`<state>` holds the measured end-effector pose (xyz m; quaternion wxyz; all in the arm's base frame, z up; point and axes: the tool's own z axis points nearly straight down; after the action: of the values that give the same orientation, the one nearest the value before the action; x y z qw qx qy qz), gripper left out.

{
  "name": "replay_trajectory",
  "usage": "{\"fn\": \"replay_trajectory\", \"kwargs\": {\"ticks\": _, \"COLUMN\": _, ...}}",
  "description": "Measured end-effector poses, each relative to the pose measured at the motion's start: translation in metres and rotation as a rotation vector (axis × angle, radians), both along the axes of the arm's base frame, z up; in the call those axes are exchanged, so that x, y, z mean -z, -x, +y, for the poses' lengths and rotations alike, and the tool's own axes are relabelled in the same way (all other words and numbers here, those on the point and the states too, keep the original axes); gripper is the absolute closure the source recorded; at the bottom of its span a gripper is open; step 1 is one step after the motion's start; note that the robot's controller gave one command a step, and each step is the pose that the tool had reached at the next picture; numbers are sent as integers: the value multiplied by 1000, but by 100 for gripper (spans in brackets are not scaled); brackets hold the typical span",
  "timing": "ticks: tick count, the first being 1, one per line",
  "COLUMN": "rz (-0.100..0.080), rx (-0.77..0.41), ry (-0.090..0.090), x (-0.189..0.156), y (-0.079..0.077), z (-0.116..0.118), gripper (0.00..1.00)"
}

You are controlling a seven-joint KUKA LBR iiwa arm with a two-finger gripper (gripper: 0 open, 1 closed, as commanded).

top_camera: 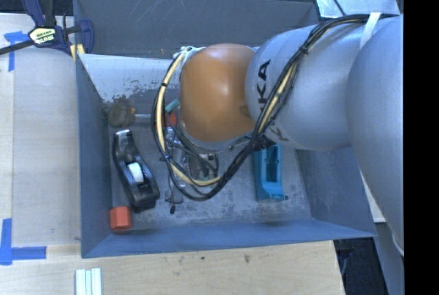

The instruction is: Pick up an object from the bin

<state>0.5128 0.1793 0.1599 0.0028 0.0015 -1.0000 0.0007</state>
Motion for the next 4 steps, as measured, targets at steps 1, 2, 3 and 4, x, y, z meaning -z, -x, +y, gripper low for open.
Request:
{"fn": "replay_trajectory", "kwargs": {"ticks": 1, "rz": -8, "rx": 3, "ry": -2, "x": -5, "y": -2, "z": -1, "gripper": 0}}
{"fn": "replay_trajectory", "kwargs": {"ticks": 2, "rz": -2, "rx": -86, "ry": 0, "x": -37, "y": 7, "z": 12, "gripper": 0}}
{"fn": "replay_trajectory", "kwargs": {"ticks": 3, "rz": -9, "rx": -285, "ry": -3, "x": -79, "y": 22, "z": 13, "gripper": 0}}
{"fn": "replay_trajectory", "kwargs": {"ticks": 4, "rz": -16, "rx": -212, "ry": -4, "x": -40, "y": 18, "z": 20, "gripper": 0}}
